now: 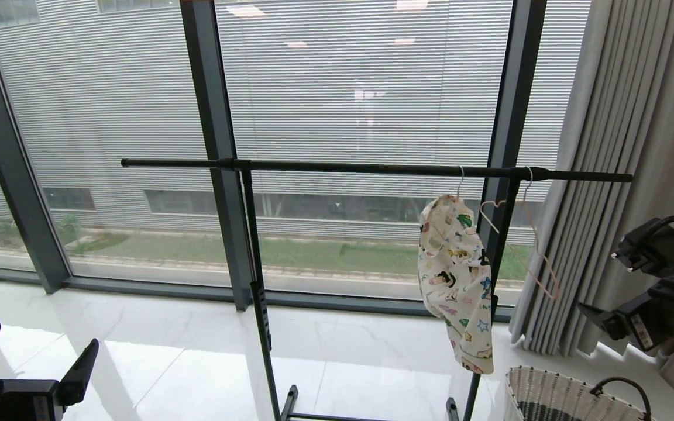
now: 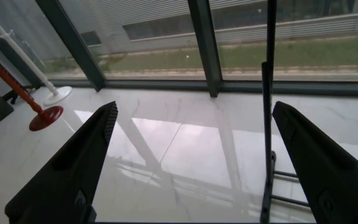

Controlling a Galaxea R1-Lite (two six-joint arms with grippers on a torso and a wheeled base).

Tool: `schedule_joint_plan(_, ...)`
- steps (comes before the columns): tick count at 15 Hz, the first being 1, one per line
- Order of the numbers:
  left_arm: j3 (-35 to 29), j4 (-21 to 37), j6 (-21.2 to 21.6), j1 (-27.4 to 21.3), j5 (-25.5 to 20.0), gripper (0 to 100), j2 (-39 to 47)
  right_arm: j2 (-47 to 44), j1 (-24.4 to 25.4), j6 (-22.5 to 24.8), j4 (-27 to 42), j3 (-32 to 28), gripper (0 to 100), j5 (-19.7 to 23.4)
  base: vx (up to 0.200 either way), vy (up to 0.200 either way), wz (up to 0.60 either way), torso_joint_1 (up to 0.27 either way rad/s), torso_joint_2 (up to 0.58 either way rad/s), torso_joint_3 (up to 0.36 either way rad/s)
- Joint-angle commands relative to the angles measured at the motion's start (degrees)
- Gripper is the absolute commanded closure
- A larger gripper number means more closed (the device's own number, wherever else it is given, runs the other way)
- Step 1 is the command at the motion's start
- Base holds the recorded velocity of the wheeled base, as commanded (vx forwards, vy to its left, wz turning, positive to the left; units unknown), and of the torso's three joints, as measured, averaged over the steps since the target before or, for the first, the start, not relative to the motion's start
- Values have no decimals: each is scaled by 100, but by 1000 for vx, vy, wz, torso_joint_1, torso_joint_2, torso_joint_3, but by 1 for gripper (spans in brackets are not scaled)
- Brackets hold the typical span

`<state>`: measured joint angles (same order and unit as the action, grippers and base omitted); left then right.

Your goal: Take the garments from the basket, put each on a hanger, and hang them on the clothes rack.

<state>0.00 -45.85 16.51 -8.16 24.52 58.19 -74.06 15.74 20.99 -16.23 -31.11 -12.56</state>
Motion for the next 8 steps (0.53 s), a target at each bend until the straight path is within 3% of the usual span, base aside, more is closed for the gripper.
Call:
schedule_joint_plan(1, 0, -3, 2, 16, 9, 0, -9, 234, -203, 1, -3, 114, 0, -1, 0, 0, 0, 0, 0, 0)
schedule_joint_plan(4, 0, -3, 2, 33, 9, 0, -9, 322, -238, -34, -3, 184, 0, -1, 0, 0, 0, -62, 159, 88)
schedule_joint_plan(8, 0, -3, 2, 33, 9, 0, -9, 331, -308, -51, -3, 193, 0, -1, 0, 0, 0, -212, 486, 264)
